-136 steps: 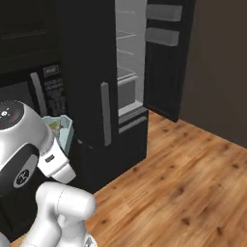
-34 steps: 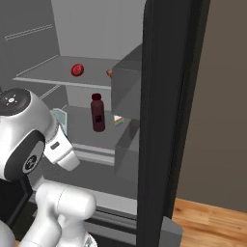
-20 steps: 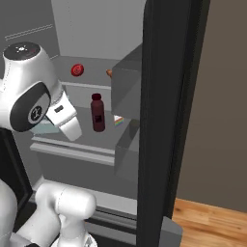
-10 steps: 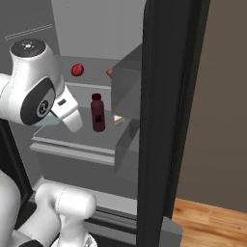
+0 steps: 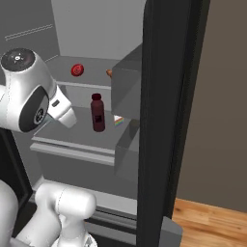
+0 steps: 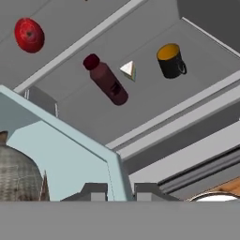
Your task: Place the tupperware on the top shelf of the fridge. Make space for the tupperware among the existing items by rearranging them on the shelves if needed. Close the fridge door when finished.
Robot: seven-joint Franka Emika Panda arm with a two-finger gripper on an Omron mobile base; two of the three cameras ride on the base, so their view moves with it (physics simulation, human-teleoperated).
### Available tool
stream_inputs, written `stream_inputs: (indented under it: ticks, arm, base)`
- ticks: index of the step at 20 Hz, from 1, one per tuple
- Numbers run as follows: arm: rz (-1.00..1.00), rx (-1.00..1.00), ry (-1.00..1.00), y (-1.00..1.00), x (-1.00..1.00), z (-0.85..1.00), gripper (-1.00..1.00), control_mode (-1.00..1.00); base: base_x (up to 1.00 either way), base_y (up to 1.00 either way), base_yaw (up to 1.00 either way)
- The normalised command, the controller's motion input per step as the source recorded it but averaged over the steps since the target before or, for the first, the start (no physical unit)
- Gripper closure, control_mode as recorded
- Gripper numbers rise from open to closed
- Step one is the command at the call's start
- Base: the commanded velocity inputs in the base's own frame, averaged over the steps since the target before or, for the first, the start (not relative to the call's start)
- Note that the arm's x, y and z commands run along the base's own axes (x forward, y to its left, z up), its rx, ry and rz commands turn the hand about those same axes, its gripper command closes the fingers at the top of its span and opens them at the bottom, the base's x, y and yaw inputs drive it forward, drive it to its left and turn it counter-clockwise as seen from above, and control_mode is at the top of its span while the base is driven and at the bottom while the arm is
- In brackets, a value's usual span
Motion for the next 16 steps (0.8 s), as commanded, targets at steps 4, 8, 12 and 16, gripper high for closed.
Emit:
stream_inputs:
  ticks: [4, 8, 12, 16]
  arm:
    - [0.02, 0.0, -0.11, 0.25, 0.15, 0.1, 1.0, -1.0]
    - [0.02, 0.0, -0.01, 0.14, 0.12, 0.45, 1.0, -1.0]
    - [0.01, 0.0, 0.0, 0.09, 0.18, 0.59, 1.0, -1.0]
    - [0.0, 0.0, 0.0, 0.11, 0.31, 0.36, 1.0, -1.0]
  base:
    - [0.0, 0.0, 0.0]
    - [0.0, 0.0, 0.0]
    - [0.0, 0.0, 0.0]
    - [0.0, 0.0, 0.0]
